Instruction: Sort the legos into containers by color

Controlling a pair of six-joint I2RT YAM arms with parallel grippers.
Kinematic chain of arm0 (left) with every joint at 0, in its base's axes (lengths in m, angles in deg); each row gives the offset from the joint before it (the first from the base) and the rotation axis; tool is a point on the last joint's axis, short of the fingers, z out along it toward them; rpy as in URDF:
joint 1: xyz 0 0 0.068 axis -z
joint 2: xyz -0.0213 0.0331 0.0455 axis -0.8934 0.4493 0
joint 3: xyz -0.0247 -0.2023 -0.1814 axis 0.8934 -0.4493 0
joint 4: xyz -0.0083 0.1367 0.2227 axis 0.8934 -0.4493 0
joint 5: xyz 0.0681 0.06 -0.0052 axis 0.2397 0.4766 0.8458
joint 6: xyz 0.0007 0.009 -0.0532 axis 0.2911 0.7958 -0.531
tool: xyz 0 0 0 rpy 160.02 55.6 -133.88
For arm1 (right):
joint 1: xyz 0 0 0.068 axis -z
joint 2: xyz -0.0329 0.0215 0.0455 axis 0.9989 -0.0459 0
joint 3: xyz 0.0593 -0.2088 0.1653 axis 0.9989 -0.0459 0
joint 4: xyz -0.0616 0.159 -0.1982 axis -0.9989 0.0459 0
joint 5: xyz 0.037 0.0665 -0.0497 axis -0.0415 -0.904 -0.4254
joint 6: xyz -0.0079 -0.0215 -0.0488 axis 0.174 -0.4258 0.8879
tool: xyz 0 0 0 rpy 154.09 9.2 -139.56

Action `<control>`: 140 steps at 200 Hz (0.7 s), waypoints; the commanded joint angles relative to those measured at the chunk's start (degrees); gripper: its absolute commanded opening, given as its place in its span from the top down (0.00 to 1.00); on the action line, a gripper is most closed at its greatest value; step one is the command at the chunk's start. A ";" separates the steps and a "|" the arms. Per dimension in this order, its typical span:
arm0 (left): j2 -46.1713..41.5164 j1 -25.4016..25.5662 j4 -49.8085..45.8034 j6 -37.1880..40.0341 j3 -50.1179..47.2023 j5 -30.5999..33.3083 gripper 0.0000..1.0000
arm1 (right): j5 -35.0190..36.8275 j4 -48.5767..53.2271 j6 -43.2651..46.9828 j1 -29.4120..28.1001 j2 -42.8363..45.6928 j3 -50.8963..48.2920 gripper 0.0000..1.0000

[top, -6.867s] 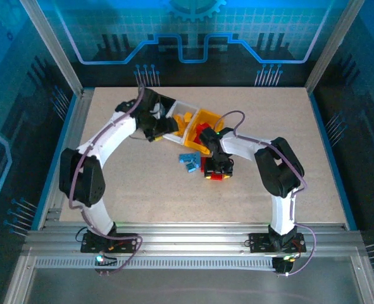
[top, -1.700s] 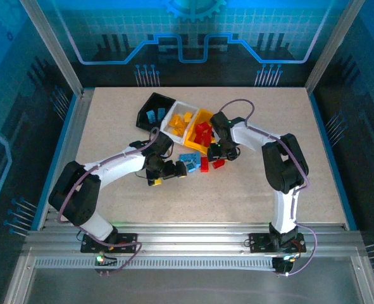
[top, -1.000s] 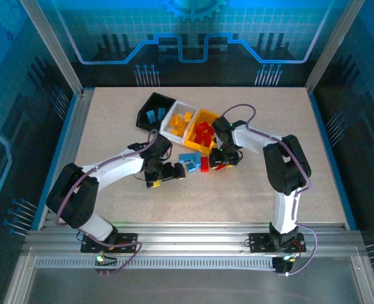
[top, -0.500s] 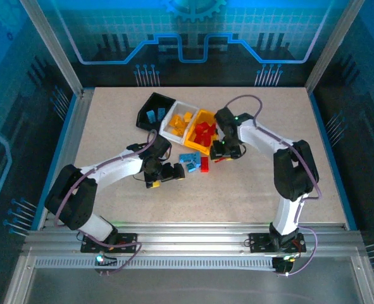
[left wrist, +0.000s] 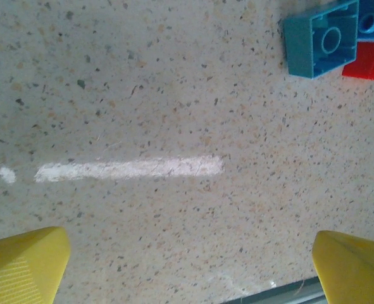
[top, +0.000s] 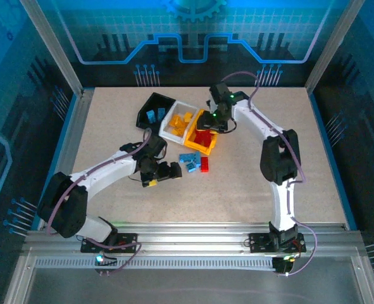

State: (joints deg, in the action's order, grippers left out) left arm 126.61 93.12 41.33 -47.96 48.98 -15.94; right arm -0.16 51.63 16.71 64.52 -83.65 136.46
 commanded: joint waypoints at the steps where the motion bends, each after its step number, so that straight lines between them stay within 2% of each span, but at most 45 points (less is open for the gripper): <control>1: -2.45 -0.37 -4.59 3.18 0.80 -0.04 0.01 | -0.60 3.65 -0.80 1.24 -2.99 6.07 0.42; 29: -3.59 -0.76 -4.55 3.46 0.32 -0.02 0.01 | 0.14 4.43 -1.03 1.12 -2.23 6.62 0.34; 62: -1.57 -1.82 -3.79 4.90 2.19 0.02 0.01 | 1.61 3.80 -0.26 0.44 4.81 -0.74 0.31; 102: 3.62 -3.60 -2.02 5.08 7.13 -1.77 0.01 | 2.65 3.28 0.24 -1.45 13.76 -14.63 0.33; 140: 4.87 -5.70 5.59 -2.53 4.87 -6.76 0.01 | 7.20 1.63 0.87 -6.74 17.09 -26.03 0.37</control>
State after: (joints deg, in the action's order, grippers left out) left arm 130.92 88.97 42.02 -45.57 54.79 -17.78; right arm 3.97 53.33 16.67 61.41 -67.39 115.79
